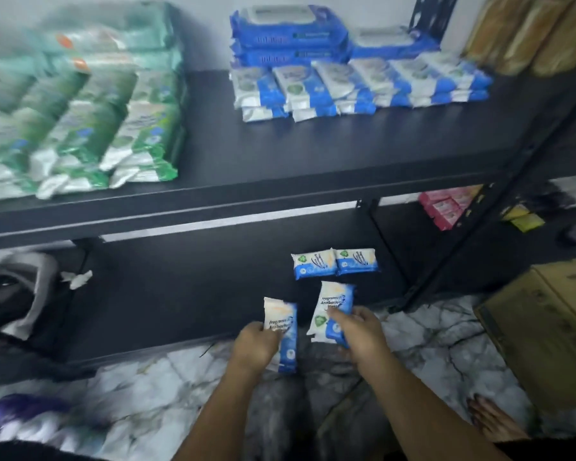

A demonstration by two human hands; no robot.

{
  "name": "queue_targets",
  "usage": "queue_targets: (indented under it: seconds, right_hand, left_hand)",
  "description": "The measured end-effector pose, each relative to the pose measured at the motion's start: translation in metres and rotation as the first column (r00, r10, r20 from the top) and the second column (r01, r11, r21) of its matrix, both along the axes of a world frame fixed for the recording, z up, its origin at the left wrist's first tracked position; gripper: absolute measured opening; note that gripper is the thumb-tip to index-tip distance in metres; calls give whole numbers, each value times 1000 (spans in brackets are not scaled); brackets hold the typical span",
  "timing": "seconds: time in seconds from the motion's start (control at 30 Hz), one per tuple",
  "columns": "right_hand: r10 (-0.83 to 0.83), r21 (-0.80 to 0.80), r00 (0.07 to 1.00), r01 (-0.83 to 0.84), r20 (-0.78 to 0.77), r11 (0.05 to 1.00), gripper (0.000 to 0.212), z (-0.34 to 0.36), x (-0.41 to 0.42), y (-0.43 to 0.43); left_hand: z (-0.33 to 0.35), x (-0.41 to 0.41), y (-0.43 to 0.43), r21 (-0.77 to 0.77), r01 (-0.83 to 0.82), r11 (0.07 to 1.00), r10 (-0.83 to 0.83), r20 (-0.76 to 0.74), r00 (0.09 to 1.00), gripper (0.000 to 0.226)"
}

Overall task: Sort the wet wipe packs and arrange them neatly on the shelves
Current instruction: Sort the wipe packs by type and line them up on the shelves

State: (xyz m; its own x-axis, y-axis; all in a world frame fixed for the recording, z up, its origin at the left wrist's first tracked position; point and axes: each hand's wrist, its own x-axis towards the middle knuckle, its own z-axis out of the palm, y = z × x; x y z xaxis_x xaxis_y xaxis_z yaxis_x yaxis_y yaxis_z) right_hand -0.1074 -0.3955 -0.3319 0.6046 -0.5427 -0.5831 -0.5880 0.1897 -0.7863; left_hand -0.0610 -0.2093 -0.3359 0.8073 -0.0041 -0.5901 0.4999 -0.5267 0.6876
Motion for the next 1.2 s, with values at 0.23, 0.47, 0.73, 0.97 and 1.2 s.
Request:
queue_targets:
  seconds: [0.23, 0.47, 0.73, 0.97, 1.2]
  right_hand:
    - [82, 101, 964, -111, 254, 989, 25, 119, -42, 23]
    - [174, -26, 856, -185, 487, 982, 23, 243, -57, 34]
    - [256, -236, 805, -149, 535, 960, 15, 326, -7, 22]
    - [312, -326, 875, -191, 371, 926, 51, 330, 40, 13]
    - [422, -484, 890, -297, 172, 823, 30, 318, 47, 11]
  left_hand:
    - [119, -50, 24, -206, 30, 978, 21, 239, 971, 11]
    - [224, -70, 32, -372, 120, 920, 62, 443, 894, 9]
    - [314, -23, 14, -87, 170, 982, -56, 719, 692, 43]
    - [329, 27, -5, 119, 103, 988, -155, 631, 760, 44]
    - [314, 38, -14, 470, 22, 883, -369, 664, 650, 25]
